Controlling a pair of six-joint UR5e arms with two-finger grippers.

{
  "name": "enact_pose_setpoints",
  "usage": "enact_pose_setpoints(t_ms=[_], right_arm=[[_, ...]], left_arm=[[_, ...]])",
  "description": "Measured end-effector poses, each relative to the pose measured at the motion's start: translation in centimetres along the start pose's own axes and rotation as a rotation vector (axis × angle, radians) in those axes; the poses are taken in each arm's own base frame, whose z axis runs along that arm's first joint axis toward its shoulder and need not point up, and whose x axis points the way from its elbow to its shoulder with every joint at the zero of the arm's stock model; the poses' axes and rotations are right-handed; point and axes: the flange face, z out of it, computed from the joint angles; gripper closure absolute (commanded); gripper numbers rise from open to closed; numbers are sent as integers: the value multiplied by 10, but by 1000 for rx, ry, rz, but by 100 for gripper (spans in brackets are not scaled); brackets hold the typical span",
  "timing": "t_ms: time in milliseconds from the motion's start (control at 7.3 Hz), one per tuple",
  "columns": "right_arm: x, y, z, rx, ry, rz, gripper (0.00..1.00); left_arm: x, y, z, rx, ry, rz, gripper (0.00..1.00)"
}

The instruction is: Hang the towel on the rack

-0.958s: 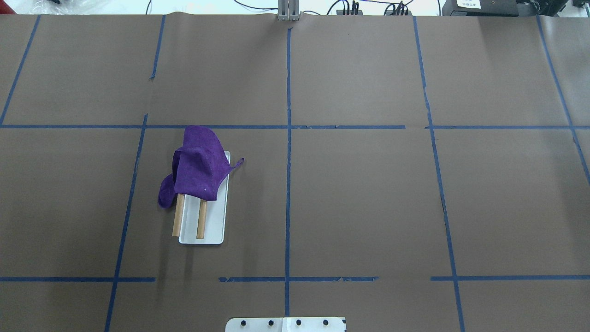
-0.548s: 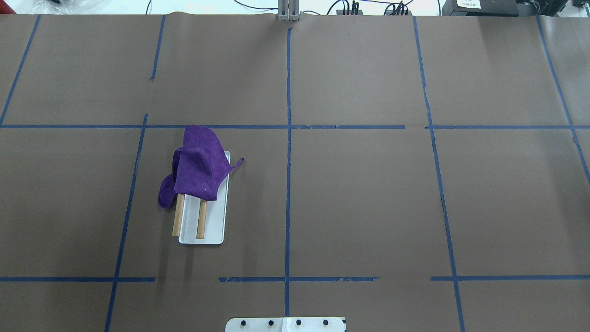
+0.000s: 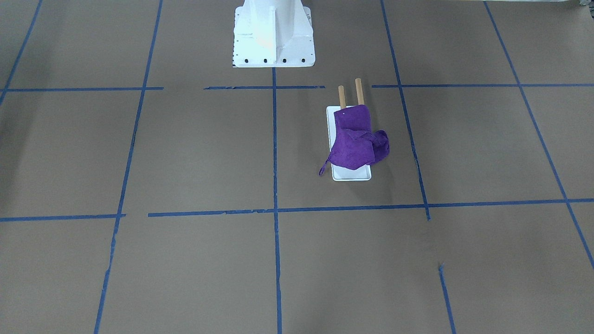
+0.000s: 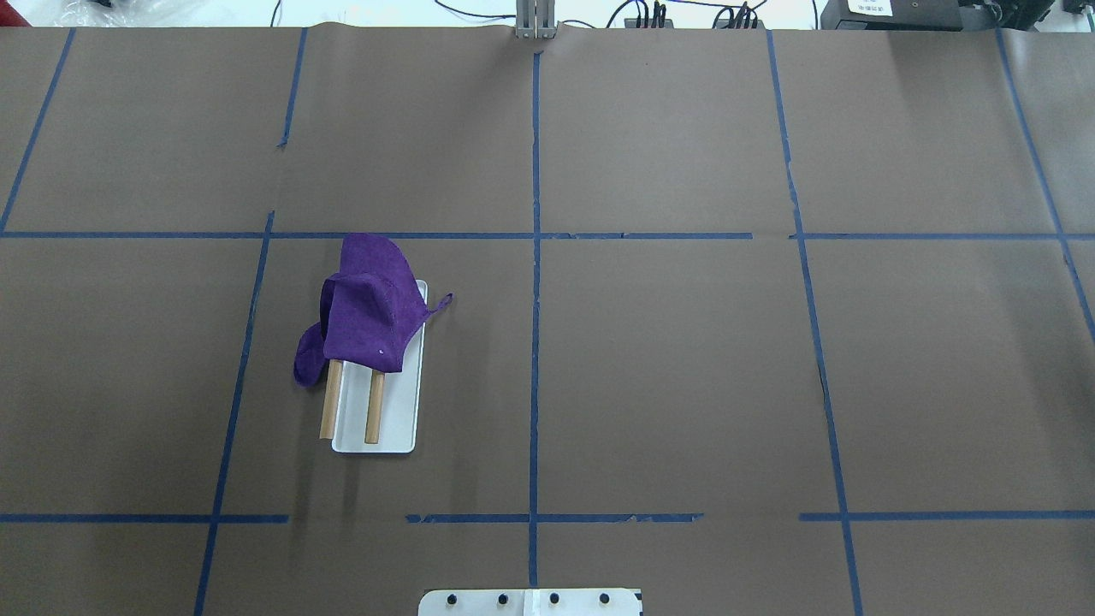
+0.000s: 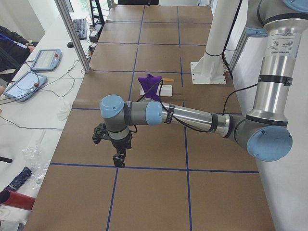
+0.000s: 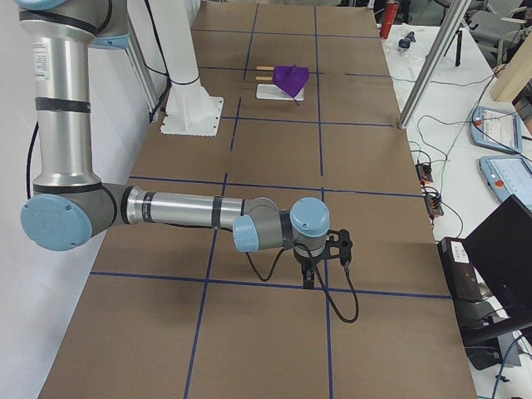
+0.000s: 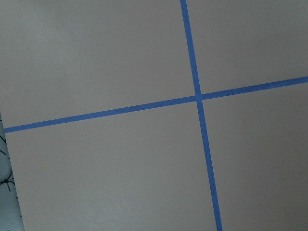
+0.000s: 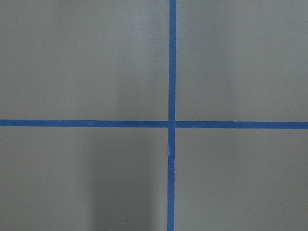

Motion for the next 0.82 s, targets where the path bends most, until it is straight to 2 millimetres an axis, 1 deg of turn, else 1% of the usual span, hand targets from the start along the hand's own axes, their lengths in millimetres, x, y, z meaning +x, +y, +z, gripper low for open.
enact_pose_setpoints(t_ms=[274,411,821], right_arm=[[-3,0,-1,-3,-12,-1,0],[-4,1,-2,-5,-19,-1,0],[-5,8,-2,-12,-51,5,0]], left_arm=[[0,1,1,-6,4,-20,0],[-2,2,5,-12,14,-42,0],[-10,9,27,-32,69,-90,0]])
